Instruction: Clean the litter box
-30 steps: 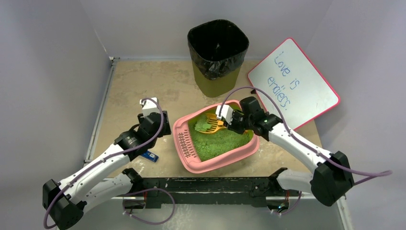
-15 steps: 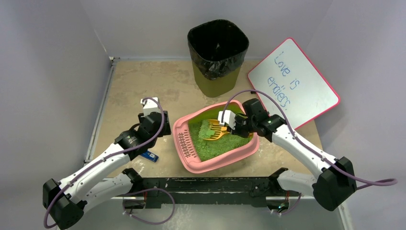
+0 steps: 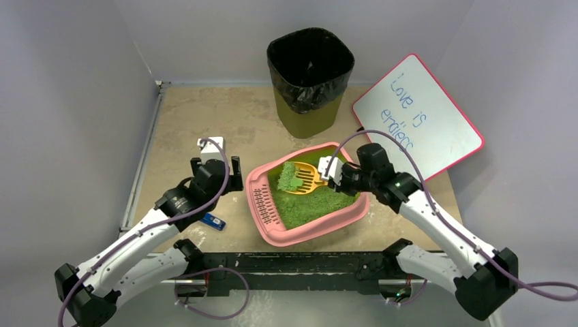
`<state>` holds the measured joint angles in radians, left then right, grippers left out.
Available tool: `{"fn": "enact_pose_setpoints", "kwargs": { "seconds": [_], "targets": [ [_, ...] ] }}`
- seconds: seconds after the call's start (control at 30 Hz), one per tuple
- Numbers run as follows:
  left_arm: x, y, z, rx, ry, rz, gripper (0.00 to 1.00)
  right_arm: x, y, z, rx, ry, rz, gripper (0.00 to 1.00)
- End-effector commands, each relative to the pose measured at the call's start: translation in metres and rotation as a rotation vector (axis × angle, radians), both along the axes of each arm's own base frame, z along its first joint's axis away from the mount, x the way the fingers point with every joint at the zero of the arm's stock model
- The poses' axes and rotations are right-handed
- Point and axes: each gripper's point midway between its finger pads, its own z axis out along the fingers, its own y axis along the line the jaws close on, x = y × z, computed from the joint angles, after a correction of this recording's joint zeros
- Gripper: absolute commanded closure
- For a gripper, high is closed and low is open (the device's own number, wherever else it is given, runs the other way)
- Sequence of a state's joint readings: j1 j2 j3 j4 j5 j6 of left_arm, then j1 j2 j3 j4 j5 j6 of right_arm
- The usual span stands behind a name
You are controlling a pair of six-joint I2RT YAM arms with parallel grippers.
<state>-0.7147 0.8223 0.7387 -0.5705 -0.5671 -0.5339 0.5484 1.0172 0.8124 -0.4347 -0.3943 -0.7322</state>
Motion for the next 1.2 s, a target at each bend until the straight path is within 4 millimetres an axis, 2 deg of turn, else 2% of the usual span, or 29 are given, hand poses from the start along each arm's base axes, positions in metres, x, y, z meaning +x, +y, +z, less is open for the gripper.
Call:
{"fn": "enact_pose_setpoints", "kwargs": {
  "seconds": [0.0, 0.27, 0.57, 0.73, 0.87, 1.03, 1.17],
  "targets": [
    [0.005, 0.003, 0.034, -0.026, -0.1, 0.002, 0.21, 0.006, 0.007, 0.021, 0.11, -0.11, -0.014, 1.0],
    [0.002, 0.015, 0.047, -0.042, -0.157, 0.041, 0.2, 0.008, 0.004, 0.049, 0.272, -0.196, -0.128, 1.0],
    [0.0, 0.019, 0.05, -0.048, -0.173, 0.056, 0.2, -0.002, -0.003, 0.063, 0.326, -0.209, -0.165, 1.0],
    [0.0, 0.02, 0.05, -0.047, -0.172, 0.06, 0.2, -0.001, -0.001, 0.083, 0.493, -0.168, -0.275, 1.0],
    [0.0, 0.021, 0.049, -0.044, -0.17, 0.066, 0.2, -0.009, -0.003, 0.089, 0.586, -0.129, -0.322, 1.0],
    [0.0, 0.022, 0.05, -0.044, -0.172, 0.068, 0.2, -0.013, -0.009, 0.087, 0.594, -0.099, -0.368, 1.0],
    [0.001, 0.022, 0.048, -0.039, -0.167, 0.071, 0.2, -0.02, -0.007, 0.091, 0.648, -0.032, -0.392, 1.0]
  ]
}}
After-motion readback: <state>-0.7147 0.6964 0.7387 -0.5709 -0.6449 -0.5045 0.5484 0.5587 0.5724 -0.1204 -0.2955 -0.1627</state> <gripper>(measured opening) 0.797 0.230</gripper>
